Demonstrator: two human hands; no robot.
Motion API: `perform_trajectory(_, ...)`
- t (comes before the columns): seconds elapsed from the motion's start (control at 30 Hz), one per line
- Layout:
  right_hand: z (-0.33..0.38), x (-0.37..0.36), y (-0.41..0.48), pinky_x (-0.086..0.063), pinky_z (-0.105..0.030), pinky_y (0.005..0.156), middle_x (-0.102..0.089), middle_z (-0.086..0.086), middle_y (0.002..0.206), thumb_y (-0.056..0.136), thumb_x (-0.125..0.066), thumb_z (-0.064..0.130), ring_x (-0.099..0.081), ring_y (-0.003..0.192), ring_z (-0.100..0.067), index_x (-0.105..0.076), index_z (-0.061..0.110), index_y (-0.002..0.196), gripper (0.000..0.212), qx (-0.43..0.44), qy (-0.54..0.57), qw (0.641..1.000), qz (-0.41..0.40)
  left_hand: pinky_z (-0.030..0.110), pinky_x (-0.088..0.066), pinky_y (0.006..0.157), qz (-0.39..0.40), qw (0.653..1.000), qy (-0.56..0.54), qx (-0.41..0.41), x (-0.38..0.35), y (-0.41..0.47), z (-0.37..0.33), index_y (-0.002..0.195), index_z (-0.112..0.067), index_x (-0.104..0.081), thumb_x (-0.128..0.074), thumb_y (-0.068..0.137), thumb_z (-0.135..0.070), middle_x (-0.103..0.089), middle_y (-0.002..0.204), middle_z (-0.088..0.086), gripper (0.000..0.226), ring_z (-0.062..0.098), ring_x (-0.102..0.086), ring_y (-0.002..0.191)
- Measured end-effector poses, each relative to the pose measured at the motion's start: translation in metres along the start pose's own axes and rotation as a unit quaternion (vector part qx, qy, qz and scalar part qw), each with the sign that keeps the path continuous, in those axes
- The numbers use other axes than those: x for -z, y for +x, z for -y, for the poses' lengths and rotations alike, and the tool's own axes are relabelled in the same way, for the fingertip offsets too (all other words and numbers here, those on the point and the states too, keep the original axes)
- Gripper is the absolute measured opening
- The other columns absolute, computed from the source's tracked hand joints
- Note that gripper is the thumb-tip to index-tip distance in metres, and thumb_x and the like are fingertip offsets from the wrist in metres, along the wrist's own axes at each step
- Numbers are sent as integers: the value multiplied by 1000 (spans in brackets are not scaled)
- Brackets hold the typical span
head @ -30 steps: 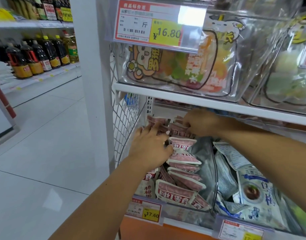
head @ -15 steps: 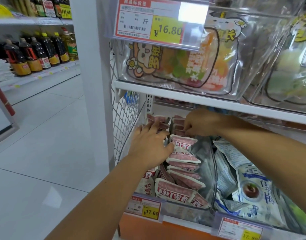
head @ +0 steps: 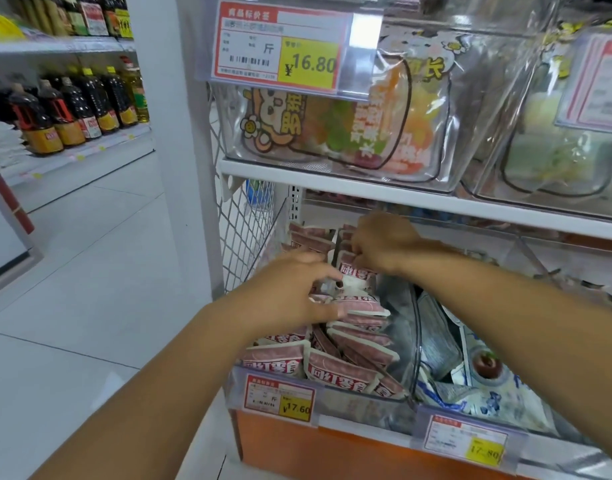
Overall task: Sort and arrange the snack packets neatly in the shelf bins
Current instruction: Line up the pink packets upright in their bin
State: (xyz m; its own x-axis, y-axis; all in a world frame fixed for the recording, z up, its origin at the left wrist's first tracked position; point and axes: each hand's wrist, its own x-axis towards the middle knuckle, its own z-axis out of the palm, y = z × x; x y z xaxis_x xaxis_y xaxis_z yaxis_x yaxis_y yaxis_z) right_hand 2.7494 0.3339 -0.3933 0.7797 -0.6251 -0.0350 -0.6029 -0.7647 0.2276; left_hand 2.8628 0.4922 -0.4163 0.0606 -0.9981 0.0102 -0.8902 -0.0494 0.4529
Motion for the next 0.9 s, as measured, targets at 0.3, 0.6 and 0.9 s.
perform_trajectory(0.3, 5, 18, -52, -44, -26, 68, -54, 16, 84, 88, -61, 40, -54, 75, -7, -60, 23, 116, 33, 125, 115, 972, 165, 33, -24, 116, 5, 999, 26, 17, -9, -3, -4, 145, -27, -42, -62, 88, -50, -17, 160, -6, 65, 17, -24, 143)
perform_trajectory(0.6, -6, 24, -8, -35, -25, 62, -56, 2, 82, 90, -63, 15, -47, 70, -13, -60, 13, 96, 7, 86, 157, 947, 266, 26, -3, 112, 112, 993, 20, 23, 5, -47, -15, 151, -43, -13, -54, 77, -73, 8, 159, -20, 90, 4, 6, 145)
perform_trajectory(0.9, 16, -7, -5, -45, -30, 75, -63, -8, 113, 94, -59, 19, -57, 91, -22, -58, 9, 122, 30, 73, 45, 966, 242, 43, 1, 120, 0, 983, 184, -3, -29, -48, -4, 150, -40, -21, -33, 94, -63, 1, 162, -10, 61, 12, 5, 148)
